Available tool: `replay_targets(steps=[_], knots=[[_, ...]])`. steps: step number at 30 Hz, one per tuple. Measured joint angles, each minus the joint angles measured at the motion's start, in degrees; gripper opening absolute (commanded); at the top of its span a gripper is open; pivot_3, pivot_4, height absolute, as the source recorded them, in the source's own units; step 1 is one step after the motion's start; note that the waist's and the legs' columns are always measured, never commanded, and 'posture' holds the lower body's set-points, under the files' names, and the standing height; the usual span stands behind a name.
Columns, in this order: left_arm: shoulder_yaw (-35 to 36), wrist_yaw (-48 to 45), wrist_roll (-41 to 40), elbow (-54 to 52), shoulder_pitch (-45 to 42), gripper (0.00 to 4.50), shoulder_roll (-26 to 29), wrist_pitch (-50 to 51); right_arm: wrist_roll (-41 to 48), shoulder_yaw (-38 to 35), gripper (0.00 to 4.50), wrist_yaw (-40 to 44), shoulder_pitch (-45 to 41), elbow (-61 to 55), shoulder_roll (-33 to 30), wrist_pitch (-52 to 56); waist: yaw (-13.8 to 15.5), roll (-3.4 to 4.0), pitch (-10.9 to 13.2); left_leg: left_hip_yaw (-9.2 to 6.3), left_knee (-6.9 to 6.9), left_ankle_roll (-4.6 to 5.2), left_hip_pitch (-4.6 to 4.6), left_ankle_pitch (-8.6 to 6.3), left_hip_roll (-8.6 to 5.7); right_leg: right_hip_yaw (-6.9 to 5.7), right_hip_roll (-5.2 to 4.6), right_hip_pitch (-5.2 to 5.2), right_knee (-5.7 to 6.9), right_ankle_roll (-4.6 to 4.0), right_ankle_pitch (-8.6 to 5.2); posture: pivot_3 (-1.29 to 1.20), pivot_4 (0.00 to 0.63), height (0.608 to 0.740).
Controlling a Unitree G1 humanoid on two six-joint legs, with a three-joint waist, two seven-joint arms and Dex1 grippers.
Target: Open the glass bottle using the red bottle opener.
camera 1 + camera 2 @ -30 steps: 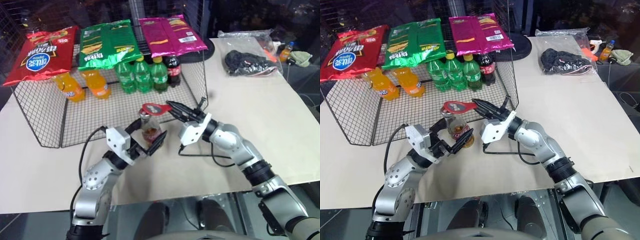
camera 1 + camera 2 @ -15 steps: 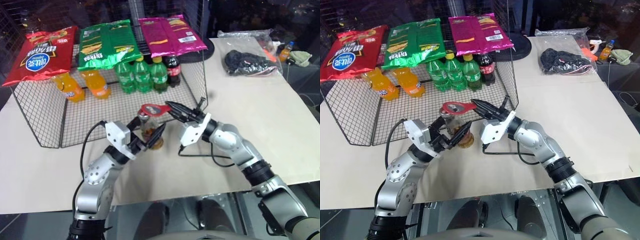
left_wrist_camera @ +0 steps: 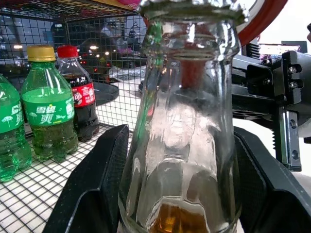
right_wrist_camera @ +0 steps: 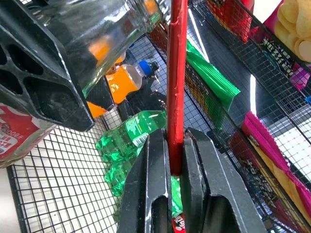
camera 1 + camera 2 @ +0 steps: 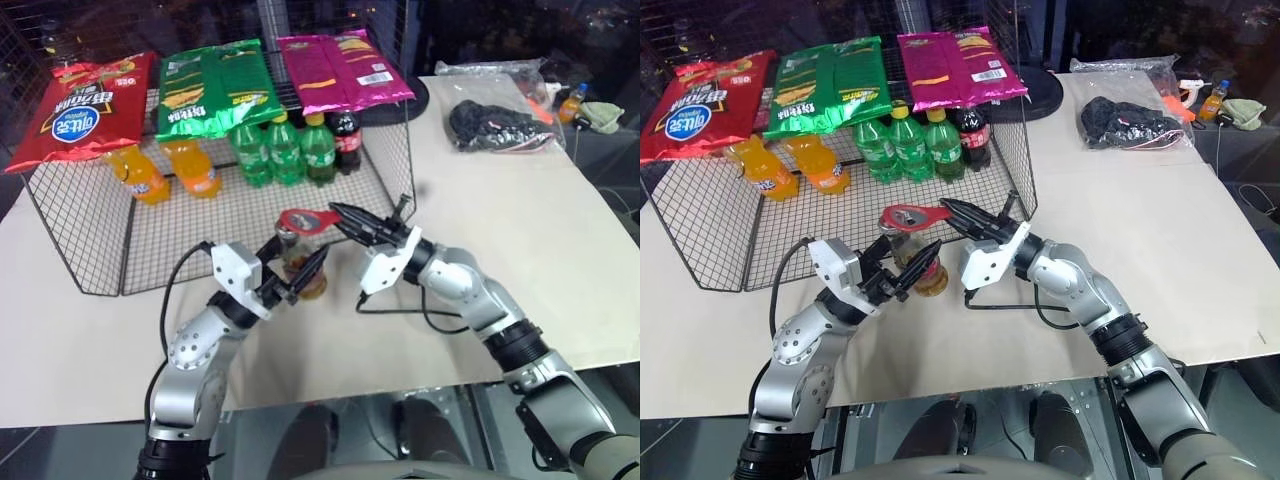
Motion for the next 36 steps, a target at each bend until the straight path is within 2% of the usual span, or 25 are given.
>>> replay_targets(steps=[16,25,36], knots=[[0.0,0.3,0.5,0.0,0.0,2.32,-0.2,0.0,-2.2,2.2,0.0,-3.5,-1.7,6.4,2.7,-2.8,-0.6,0.0,0.0,0.02,0.01,0.0,0.04,0.0,0.0,0.02,0.0,0.01,0.03,0.0,0.0,0.0,0.15,0.74],[0.0,0.7,0.9,0.1,-0.5,2.32,-0.4,0.0,-7.4,1.8,0.0,-5.8,-9.6,7.3,-3.7,-5.8,-0.8,-0.01,0.0,0.02,0.02,0.0,0.01,0.0,-0.01,0.02,0.01,-0.01,0.04,0.0,0.0,0.0,0.15,0.74],[0.1,1.2,0.8,0.2,-1.4,2.32,-0.6,-1.1,-7.7,1.8,0.0,-5.0,-12.9,6.1,-4.2,-5.6,-1.1,-0.05,0.0,0.03,0.0,0.0,-0.07,0.0,0.0,0.03,-0.01,-0.06,-0.01,0.0,0.0,0.0,0.15,0.74]])
